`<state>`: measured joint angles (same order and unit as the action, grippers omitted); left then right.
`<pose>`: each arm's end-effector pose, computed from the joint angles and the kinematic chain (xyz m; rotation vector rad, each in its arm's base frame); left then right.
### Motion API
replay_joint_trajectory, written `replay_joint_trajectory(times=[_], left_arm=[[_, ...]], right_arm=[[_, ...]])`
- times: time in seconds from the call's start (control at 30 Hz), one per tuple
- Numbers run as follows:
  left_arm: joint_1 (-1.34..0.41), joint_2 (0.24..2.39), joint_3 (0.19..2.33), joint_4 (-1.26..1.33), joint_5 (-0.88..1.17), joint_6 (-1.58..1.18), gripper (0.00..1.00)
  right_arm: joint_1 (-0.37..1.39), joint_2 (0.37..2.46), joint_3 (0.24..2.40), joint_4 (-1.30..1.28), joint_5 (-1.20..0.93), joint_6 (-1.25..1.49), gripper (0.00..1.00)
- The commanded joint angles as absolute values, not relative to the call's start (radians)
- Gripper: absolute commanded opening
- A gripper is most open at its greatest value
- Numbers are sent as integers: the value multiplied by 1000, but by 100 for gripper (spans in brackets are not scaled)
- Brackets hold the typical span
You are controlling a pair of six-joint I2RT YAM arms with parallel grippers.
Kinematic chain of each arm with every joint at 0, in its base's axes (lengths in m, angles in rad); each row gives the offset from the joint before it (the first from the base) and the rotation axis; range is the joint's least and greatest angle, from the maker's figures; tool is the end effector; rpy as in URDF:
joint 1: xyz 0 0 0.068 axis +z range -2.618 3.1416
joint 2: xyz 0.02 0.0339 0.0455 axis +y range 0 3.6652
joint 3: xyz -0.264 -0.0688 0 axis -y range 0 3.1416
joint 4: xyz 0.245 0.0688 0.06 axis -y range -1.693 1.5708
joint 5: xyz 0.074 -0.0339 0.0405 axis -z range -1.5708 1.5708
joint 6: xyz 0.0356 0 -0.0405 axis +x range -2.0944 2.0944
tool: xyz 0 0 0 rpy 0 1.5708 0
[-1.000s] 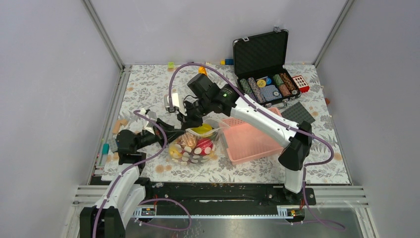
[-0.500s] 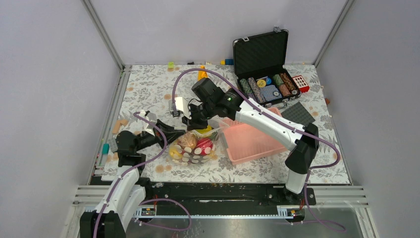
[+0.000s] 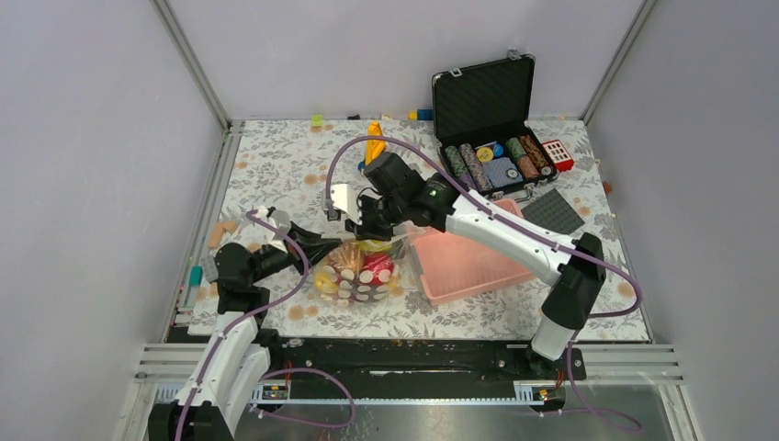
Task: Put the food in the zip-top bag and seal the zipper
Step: Zip the zipper food storage bag at the center of the board.
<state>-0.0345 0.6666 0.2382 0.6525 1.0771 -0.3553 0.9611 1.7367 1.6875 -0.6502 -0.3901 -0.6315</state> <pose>0.1477 -0.0365 0.2497 0.7204 1.3756 -1.0302 0.2140 0.3300 0.3529 -1.7697 1.4393 0.6162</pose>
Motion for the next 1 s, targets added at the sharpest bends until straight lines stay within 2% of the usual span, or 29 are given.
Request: replay_joint_trajectory(times=[0.0,0.97], left_arm=[[-30,640,266,701,1026,-322,0],[-29,608,261,661,881,-307,0]], right_arm=[[950,1668,1642,-697,-260,-625,5],[936,1440,1334,-542,-92,-530,5]])
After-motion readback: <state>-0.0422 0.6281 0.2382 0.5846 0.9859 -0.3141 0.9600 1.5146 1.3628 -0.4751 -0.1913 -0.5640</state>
